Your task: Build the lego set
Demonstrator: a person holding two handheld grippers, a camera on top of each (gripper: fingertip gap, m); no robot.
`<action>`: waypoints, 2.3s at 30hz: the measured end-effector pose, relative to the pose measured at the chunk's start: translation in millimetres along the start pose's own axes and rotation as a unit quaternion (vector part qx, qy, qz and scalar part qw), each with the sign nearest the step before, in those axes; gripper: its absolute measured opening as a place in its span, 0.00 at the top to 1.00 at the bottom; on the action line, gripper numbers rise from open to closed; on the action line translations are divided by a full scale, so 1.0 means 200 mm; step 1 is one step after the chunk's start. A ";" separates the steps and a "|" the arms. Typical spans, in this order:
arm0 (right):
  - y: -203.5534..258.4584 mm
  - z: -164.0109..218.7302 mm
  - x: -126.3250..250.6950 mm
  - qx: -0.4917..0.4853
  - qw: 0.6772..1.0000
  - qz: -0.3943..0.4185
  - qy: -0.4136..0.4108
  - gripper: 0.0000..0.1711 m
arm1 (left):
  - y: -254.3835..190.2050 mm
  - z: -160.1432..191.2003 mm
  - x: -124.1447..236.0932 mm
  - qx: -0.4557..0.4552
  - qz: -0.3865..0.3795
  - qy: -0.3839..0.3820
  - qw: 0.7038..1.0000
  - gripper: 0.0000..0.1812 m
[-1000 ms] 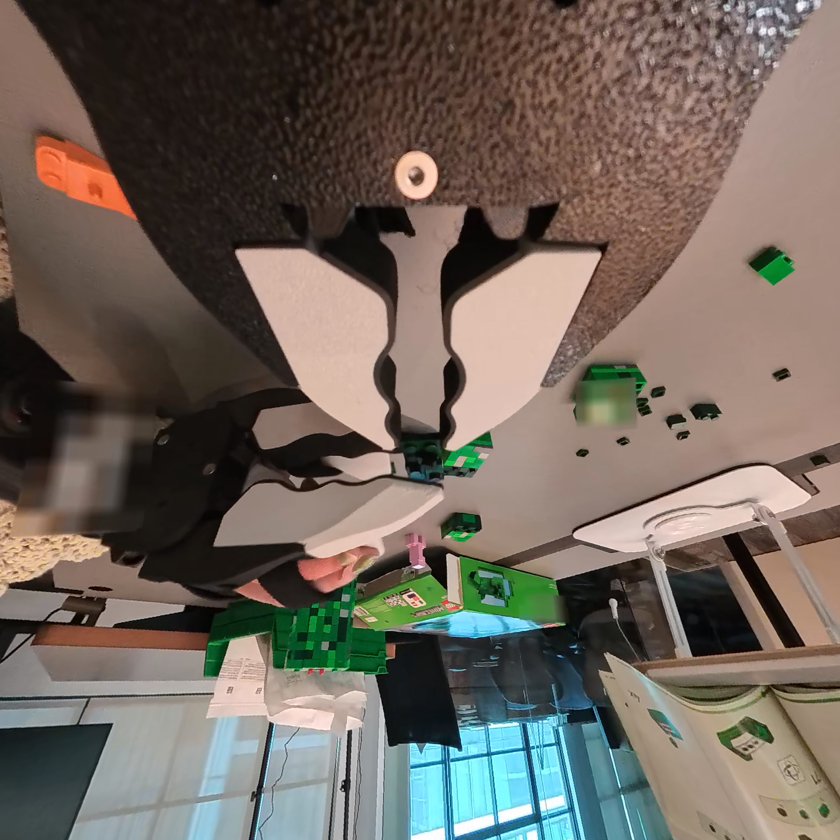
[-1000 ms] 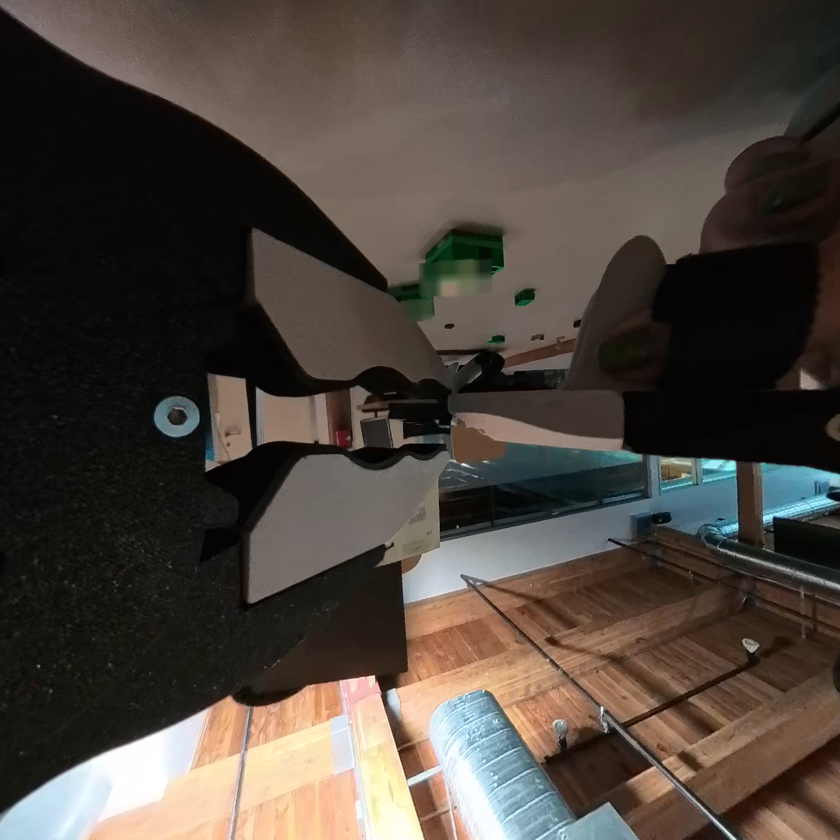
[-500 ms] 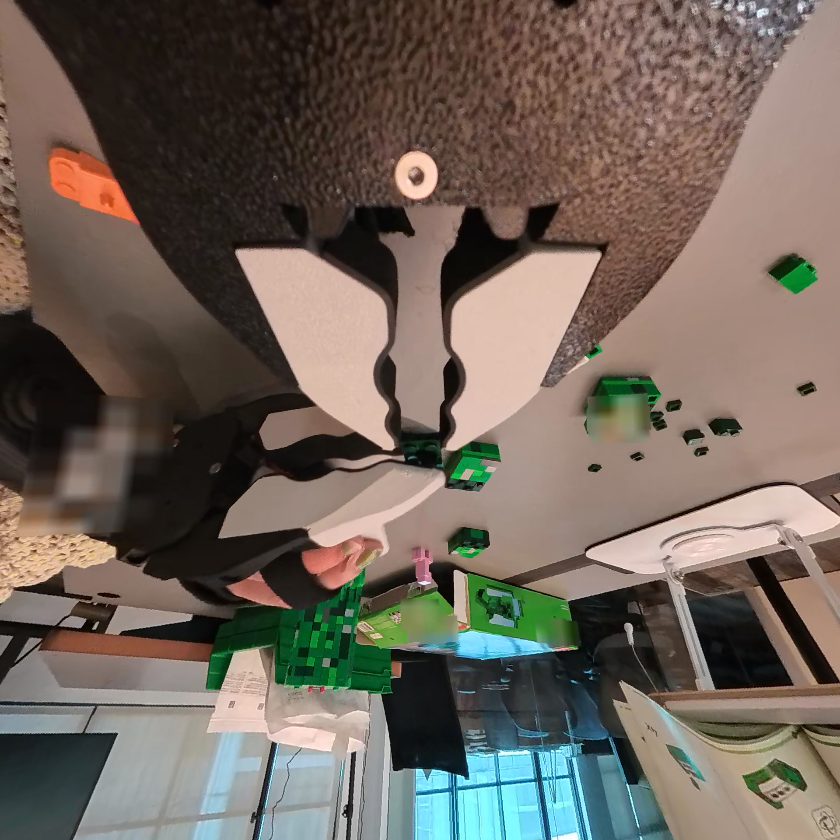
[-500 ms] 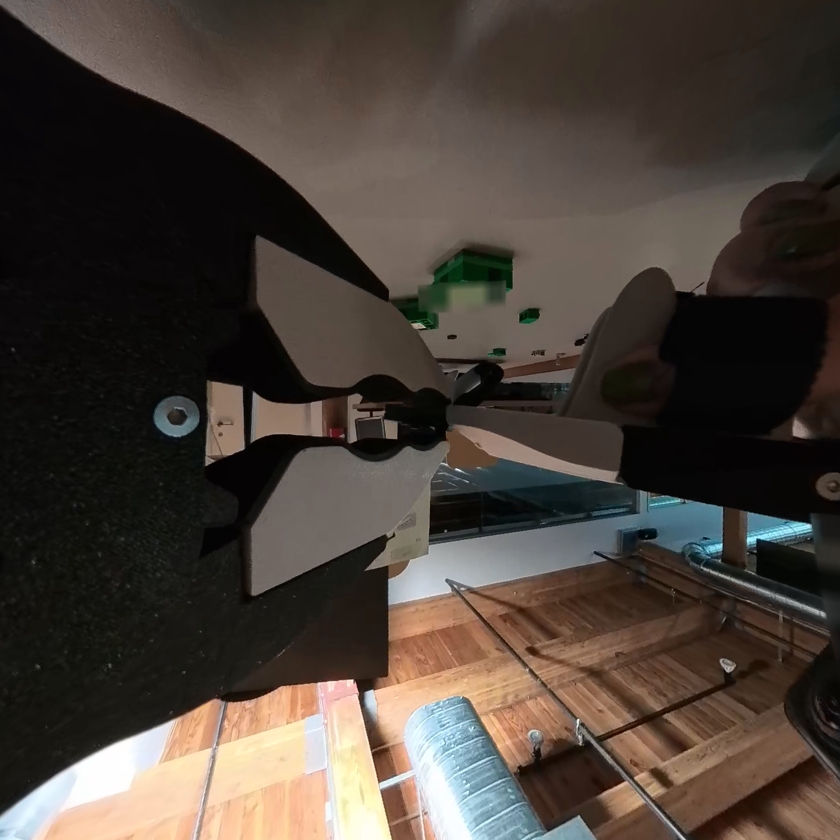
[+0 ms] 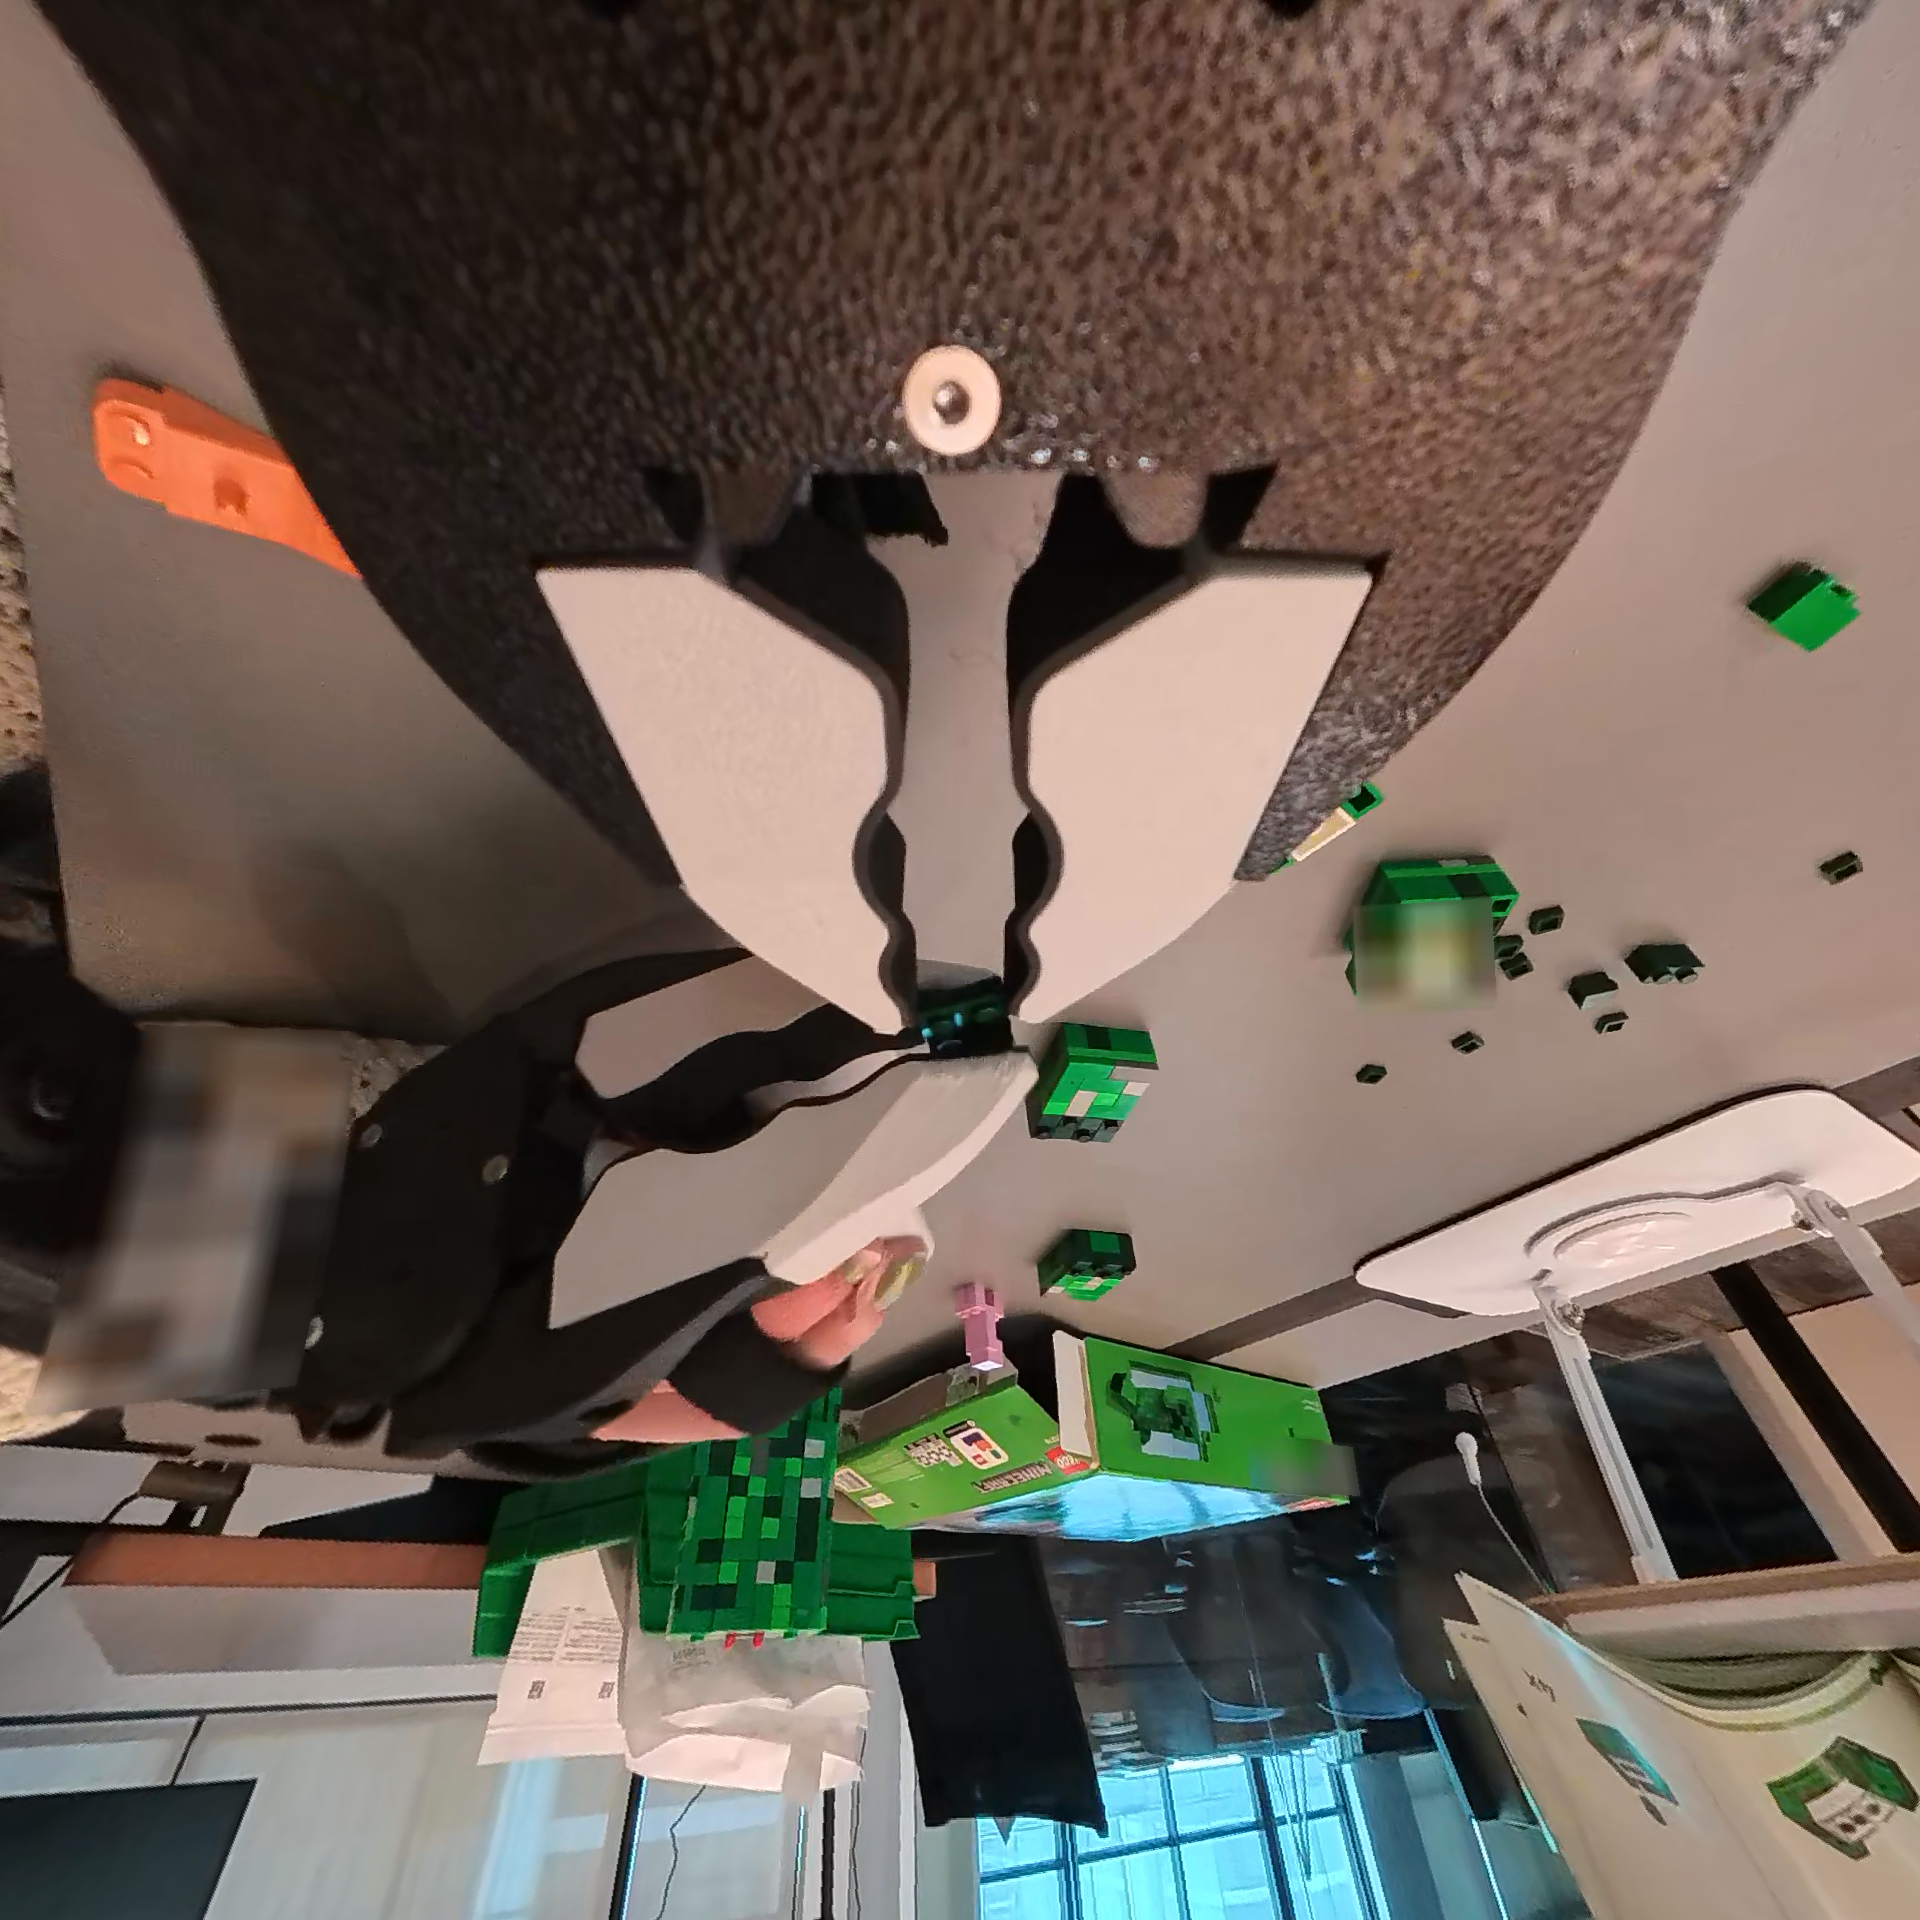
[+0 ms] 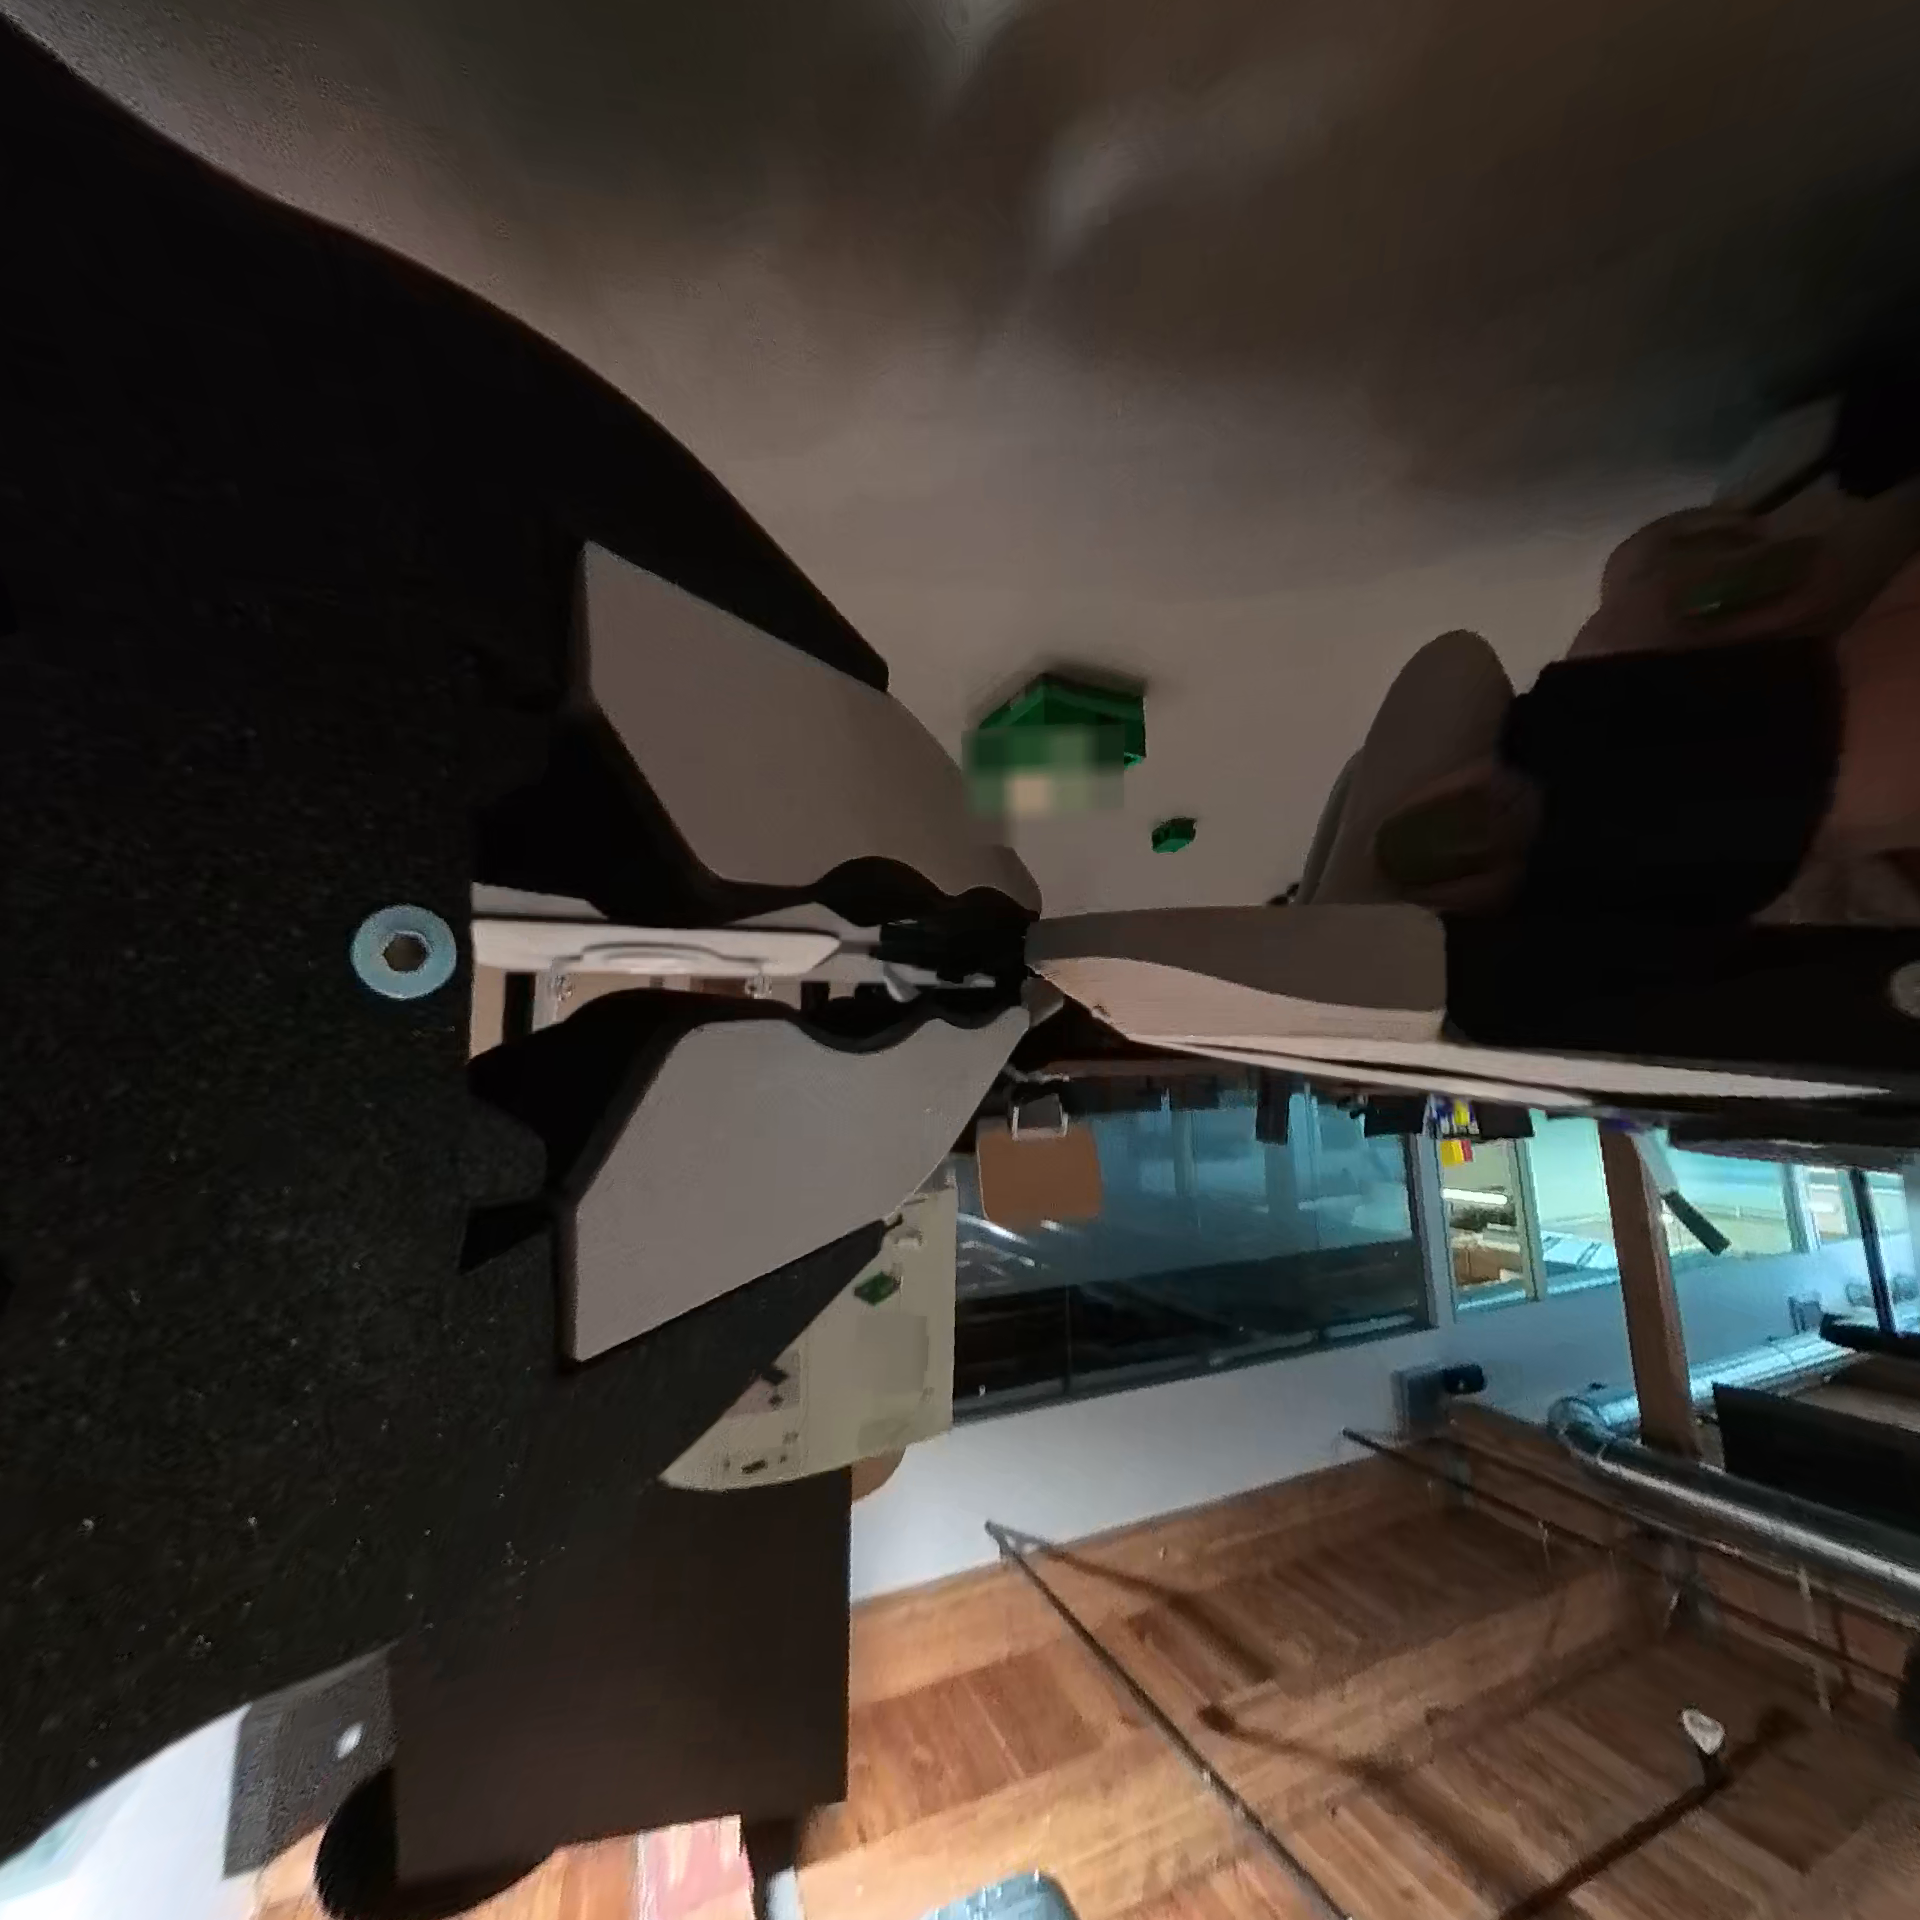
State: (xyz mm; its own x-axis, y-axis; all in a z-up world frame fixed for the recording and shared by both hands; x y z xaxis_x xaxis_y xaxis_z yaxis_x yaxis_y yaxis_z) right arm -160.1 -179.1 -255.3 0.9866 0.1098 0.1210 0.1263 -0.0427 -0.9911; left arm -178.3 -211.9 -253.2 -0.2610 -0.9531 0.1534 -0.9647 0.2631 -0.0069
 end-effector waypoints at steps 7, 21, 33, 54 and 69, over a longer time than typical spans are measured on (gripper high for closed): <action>0.02 0.00 0.01 -0.099 0.993 -0.063 -0.026 0.95 | -0.02 0.00 0.00 -0.022 -0.002 0.000 1.000 0.93; -0.04 -0.04 0.16 -0.364 0.882 -0.160 -0.252 0.95 | -0.11 -0.05 0.06 -0.108 0.067 -0.055 0.990 0.85; -0.02 -0.07 0.20 -0.346 0.878 -0.195 -0.267 0.95 | -0.21 -0.05 0.05 -0.202 0.071 -0.070 0.974 0.91; -0.01 -0.09 0.23 -0.348 0.871 -0.221 -0.267 0.95 | -0.22 -0.06 0.08 -0.171 0.099 -0.083 0.977 0.96; -0.03 0.03 0.07 -0.105 0.994 -0.012 -0.037 0.95 | -0.06 -0.04 0.00 0.002 0.010 -0.032 0.999 0.85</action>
State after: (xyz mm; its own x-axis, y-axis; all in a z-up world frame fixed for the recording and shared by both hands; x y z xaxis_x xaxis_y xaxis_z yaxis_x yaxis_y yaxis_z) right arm -148.0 -172.1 -247.3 0.9735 0.1860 0.1331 0.1771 -0.2451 -0.9532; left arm -167.3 -213.2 -245.1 -0.2820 -0.9553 0.0891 -0.9593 0.2820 -0.0130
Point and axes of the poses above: each gripper's, where its closed fingertips meet, x back along the fingers, z out of its underside, y = z × x across the jaws, the point moved 3 cm from there along x, back along the fingers, and after that the axes turned 3 degrees about x, right-handed, at the moved point
